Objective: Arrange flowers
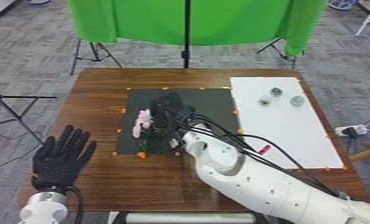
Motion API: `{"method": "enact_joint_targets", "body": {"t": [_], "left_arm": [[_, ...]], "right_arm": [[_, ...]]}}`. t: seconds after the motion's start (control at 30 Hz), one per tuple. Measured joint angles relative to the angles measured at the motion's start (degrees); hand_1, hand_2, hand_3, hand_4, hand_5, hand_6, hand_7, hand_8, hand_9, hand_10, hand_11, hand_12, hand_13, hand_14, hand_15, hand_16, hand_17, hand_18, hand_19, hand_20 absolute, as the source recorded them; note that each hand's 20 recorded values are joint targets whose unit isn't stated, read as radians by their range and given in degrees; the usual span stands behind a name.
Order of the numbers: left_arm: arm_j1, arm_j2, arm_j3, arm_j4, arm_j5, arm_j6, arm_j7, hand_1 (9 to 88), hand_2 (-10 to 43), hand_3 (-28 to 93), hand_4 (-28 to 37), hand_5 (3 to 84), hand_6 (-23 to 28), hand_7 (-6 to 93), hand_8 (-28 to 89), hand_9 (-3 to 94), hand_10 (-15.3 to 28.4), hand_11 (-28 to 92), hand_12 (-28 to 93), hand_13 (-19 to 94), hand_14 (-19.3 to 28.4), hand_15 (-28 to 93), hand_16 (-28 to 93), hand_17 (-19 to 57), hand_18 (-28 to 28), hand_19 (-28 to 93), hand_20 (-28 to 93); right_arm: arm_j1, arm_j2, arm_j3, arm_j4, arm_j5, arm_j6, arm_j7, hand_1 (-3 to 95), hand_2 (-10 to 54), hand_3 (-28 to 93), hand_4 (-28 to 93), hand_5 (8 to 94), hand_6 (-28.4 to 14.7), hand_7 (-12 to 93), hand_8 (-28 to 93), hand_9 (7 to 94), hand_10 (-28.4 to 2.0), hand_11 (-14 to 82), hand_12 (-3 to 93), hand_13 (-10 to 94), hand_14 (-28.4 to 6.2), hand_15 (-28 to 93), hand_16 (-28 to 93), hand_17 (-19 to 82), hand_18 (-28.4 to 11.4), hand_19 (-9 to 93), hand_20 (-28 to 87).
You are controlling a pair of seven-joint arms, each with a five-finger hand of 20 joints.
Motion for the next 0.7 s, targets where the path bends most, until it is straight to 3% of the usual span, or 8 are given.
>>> {"method": "enact_joint_targets", "body": {"t": [0.27,0.43,0.7], "left_arm": [[-0.9,0.27,0.16,0.41,-0.49,0.59,0.24,27.7,21.3,75,-28.3,47.4,8.6,12.4,-8,40.1,14.8,20,13,31,14.1,35,-5,-4.4,14.3,31,17],[-0.8,0.28,0.12,0.37,-0.98,0.57,0.16,27.7,21.3,75,-28.3,47.4,8.6,12.5,-8,40.1,14.9,20,13,31,14.1,35,-5,-4.3,14.2,31,17],[-0.7,0.32,-0.05,0.33,-1.23,0.58,0.06,27.7,21.2,75,-28.3,47.4,8.6,12.5,-8,40.1,14.9,20,13,31,14.1,35,-5,-4.4,14.2,31,17]], "right_arm": [[-1.3,0.0,2.4,0.4,-3.9,-5.3,0.2,58.9,-9.5,71,-28,71.2,0.2,25,-4,67.0,-11.8,15.8,15.8,59,-7.9,31,31,22,-20.1,71,29],[-2.4,0.3,2.3,-1.3,-4.2,-6.1,1.1,55.7,-9.5,78,-28,66.1,0.0,17,-13,64.1,-11.5,13.9,14.4,58,-8.6,32,29,21,-20.3,71,29],[-3.8,0.3,3.0,-3.1,-3.1,-6.9,3.0,53.9,-9.5,82,-28,63.1,-0.9,15,-13,61.6,-12.1,12.3,13.4,57,-9.7,34,24,21,-20.8,71,29]]}}
